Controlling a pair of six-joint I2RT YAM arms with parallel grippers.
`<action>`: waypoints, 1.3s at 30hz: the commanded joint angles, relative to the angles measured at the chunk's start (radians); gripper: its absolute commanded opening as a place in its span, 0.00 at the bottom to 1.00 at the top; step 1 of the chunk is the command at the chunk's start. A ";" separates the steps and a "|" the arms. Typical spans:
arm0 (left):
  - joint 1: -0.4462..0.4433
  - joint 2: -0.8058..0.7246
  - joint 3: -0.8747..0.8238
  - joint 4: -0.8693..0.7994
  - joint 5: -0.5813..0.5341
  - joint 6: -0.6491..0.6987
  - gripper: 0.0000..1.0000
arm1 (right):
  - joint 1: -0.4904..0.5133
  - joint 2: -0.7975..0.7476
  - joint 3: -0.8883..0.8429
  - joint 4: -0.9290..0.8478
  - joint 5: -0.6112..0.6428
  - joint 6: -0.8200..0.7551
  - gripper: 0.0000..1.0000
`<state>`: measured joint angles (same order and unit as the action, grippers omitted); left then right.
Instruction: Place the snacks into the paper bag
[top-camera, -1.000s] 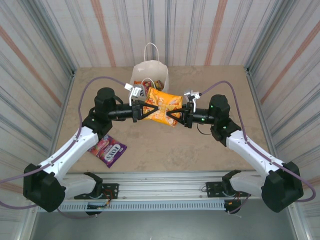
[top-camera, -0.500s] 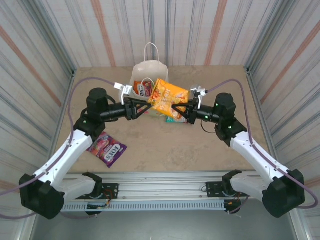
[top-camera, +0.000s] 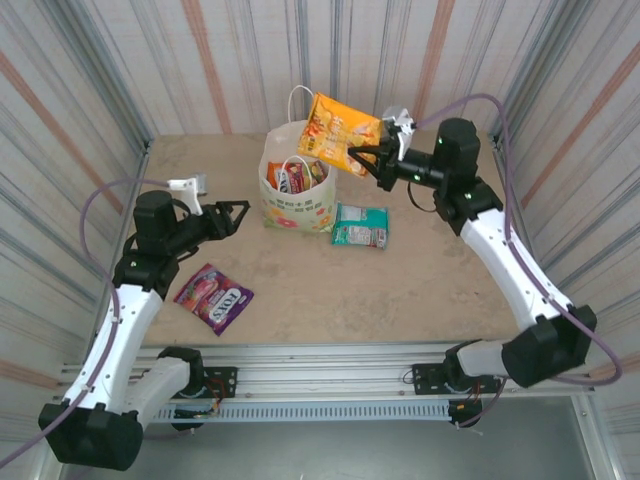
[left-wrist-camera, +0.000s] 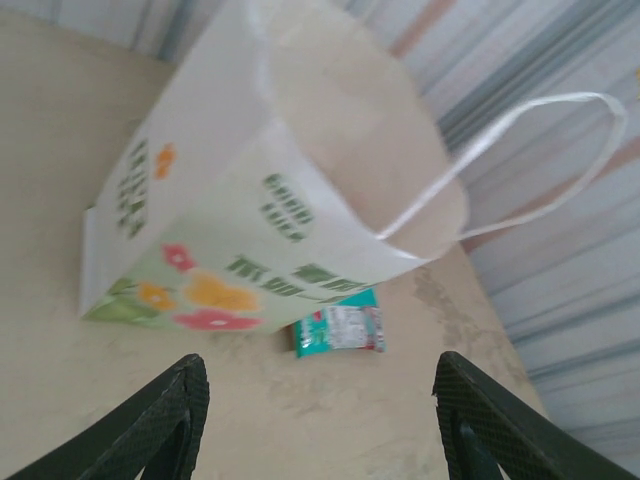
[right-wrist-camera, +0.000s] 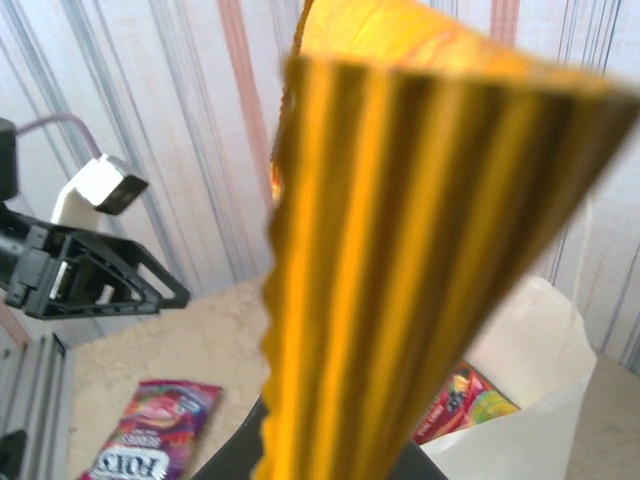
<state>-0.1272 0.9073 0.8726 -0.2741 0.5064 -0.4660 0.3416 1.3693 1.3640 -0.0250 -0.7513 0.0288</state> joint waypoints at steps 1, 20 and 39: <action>0.015 0.008 0.011 -0.077 -0.029 0.044 0.63 | -0.001 0.094 0.117 -0.134 0.054 -0.106 0.09; 0.041 0.205 0.132 -0.131 -0.024 0.141 0.63 | 0.108 0.627 0.699 -0.467 0.165 -0.191 0.11; 0.053 0.214 0.134 -0.129 0.006 0.126 0.62 | 0.131 0.667 0.764 -0.487 0.144 -0.105 0.46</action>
<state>-0.0841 1.1213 0.9783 -0.3927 0.4931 -0.3435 0.4728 2.0636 2.0968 -0.4946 -0.5827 -0.1108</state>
